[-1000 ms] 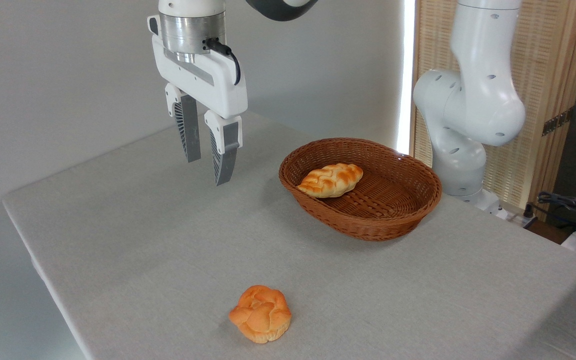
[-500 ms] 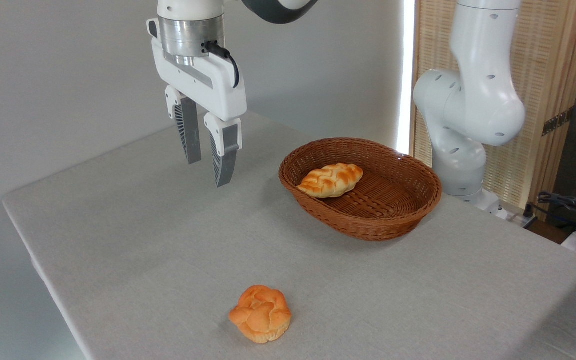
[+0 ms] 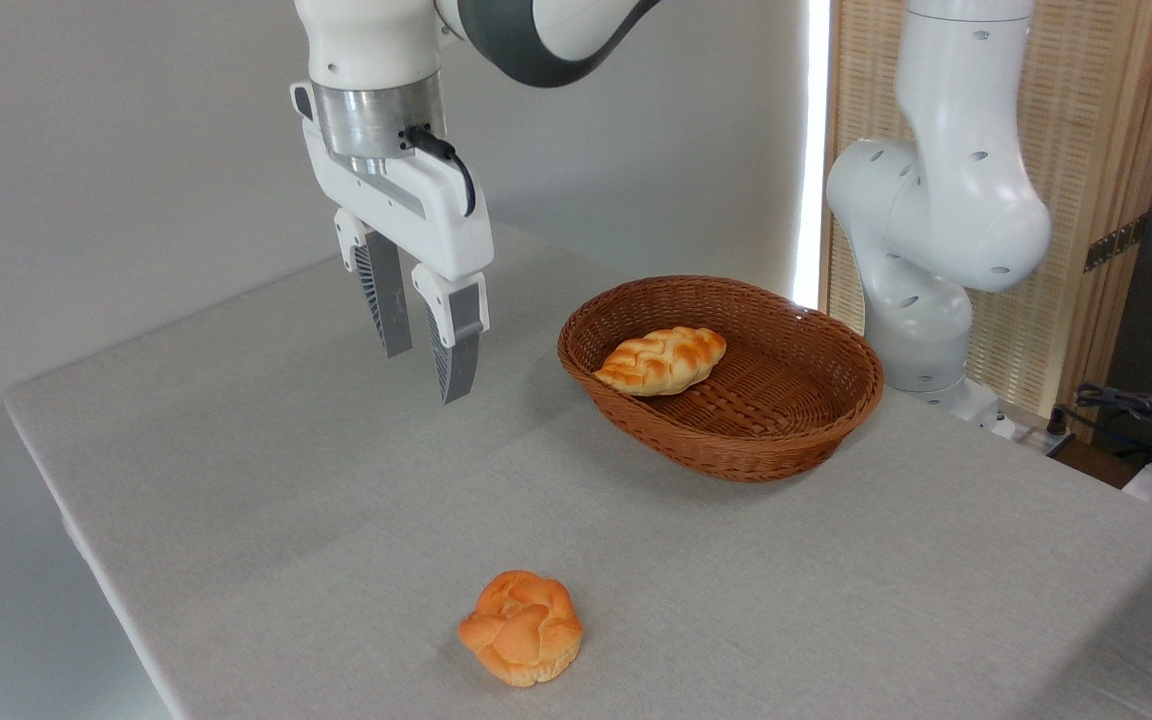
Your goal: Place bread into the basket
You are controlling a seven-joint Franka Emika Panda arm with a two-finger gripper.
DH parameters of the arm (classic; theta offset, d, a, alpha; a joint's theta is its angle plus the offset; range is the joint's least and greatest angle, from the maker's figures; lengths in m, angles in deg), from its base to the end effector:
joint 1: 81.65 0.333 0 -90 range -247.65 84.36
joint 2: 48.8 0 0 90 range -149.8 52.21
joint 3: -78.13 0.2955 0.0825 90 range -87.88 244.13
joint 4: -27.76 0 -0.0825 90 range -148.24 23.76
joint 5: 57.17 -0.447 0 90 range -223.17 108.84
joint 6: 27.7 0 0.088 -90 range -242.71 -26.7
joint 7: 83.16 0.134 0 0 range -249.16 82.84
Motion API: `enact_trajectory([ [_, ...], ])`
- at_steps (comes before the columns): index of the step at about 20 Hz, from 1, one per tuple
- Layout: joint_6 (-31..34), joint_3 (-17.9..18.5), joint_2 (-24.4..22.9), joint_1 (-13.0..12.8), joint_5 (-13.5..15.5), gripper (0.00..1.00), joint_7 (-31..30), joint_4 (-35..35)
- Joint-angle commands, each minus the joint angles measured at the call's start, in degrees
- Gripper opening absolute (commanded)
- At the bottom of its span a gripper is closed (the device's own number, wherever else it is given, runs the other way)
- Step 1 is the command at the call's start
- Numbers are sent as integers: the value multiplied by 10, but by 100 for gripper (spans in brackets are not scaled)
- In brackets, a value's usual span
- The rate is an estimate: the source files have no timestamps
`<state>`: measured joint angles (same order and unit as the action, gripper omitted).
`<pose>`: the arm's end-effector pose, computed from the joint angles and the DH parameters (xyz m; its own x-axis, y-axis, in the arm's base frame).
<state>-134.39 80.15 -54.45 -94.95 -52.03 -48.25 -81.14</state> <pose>0.5896 -0.1266 0.4850 0.7067 -0.7004 0.1000 -0.7063 -0.7067 0.0407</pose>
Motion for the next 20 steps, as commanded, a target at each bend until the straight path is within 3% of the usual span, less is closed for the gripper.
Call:
enact_trajectory([
  [1, 9, 6, 3, 0, 6, 100, 14, 9],
  [20, 26, 0, -1, -1, 5, 100, 13, 8],
])
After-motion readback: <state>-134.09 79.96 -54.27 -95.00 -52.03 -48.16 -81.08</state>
